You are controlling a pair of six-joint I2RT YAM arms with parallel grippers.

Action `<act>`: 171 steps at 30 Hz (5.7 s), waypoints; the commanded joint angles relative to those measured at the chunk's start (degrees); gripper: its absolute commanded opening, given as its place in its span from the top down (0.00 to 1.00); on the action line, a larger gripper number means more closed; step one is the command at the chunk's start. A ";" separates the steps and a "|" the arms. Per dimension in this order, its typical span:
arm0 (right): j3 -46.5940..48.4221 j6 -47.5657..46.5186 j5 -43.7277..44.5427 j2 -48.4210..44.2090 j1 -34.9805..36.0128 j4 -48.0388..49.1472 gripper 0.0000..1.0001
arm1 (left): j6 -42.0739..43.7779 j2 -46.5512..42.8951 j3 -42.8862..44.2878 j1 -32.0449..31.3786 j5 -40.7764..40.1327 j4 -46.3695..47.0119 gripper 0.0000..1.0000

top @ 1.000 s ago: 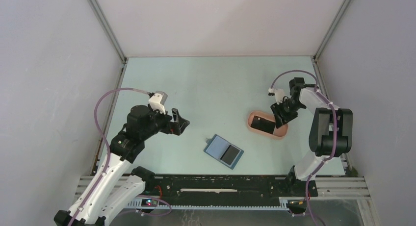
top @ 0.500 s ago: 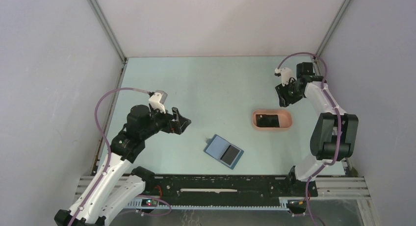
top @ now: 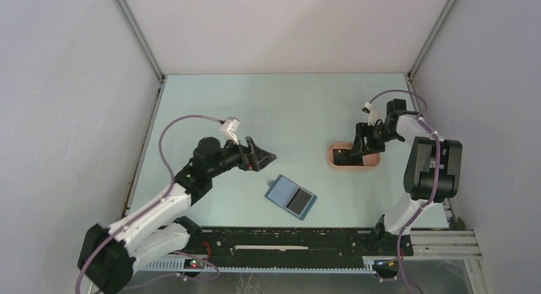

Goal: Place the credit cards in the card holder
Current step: Pick up the credit card from the storage box.

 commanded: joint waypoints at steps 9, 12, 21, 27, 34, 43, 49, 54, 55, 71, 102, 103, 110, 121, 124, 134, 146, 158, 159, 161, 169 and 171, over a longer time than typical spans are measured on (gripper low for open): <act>-0.39 9.68 5.97 1.43 -0.65 5.58 0.28 | -5.28 31.46 16.02 -10.46 -4.50 16.60 0.03; -0.69 10.89 7.13 1.61 -0.57 6.11 0.28 | -5.31 37.90 21.11 -12.13 -5.86 14.27 0.03; -1.18 12.17 9.27 4.01 0.75 7.66 0.24 | -7.27 54.10 35.23 -15.63 -5.05 12.34 0.11; -1.11 11.97 9.37 5.63 1.81 7.37 0.23 | -7.30 61.19 41.84 -17.24 -3.26 9.44 0.26; -0.61 10.76 3.40 7.41 3.43 4.41 0.25 | -6.67 66.26 46.19 -17.67 -2.15 5.76 0.34; 0.10 11.40 -5.52 8.05 4.14 2.59 0.26 | -6.42 70.17 48.59 -18.26 -0.88 2.93 0.48; 0.22 11.70 -11.77 8.19 3.47 1.90 0.26 | -6.50 70.20 48.81 -18.33 -1.43 2.46 0.52; 0.22 11.36 -17.52 7.50 2.34 1.05 0.27 | -6.77 70.17 48.75 -18.26 -1.94 2.35 0.54; 0.23 11.18 -18.53 7.38 2.19 0.89 0.27 | -6.85 70.22 48.79 -18.26 -1.94 2.28 0.54; 0.27 9.54 -26.83 7.30 1.38 -1.02 0.30 | -7.30 69.73 48.69 -18.28 -2.99 2.08 0.54; -0.32 13.16 -6.32 7.40 6.37 4.45 0.33 | -7.80 70.77 49.35 -18.28 -1.00 3.36 0.59; -0.20 13.45 -7.11 8.18 6.38 4.22 0.34 | -7.82 70.79 49.36 -18.26 -0.81 3.52 0.59; 0.32 14.35 -11.93 10.02 5.83 4.03 0.34 | -8.08 71.52 50.25 -18.26 0.45 3.84 0.62; 2.01 12.62 -23.02 10.59 5.67 1.34 0.38 | -8.42 71.99 50.60 -18.32 0.70 3.84 0.62; 1.95 12.48 -24.66 9.63 4.65 1.28 0.39 | -8.44 71.84 50.51 -18.25 0.62 3.84 0.62; 1.95 11.60 -27.92 9.43 4.08 0.62 0.42 | -8.69 71.74 50.22 -18.30 0.44 4.32 0.62; 1.94 13.56 -26.01 10.13 6.34 2.78 0.49 | -9.06 71.73 50.01 -18.24 0.88 5.41 0.62; 0.70 15.24 -11.84 6.90 5.85 5.07 0.50 | -9.24 72.06 50.72 -18.28 1.30 5.58 0.59; 0.63 15.06 -11.43 6.84 5.83 5.02 0.50 | -9.16 72.10 50.93 -18.20 1.38 5.45 0.59; 0.65 15.01 -9.74 6.69 5.73 4.98 0.51 | -8.99 72.20 51.50 -18.22 1.60 5.09 0.57; 0.62 14.60 -11.14 6.59 4.21 4.17 0.55 | -8.19 73.46 54.13 -18.35 2.77 3.52 0.52; 0.64 14.22 -12.21 6.77 3.93 3.89 0.53 | -7.94 73.80 54.77 -18.27 2.98 3.06 0.51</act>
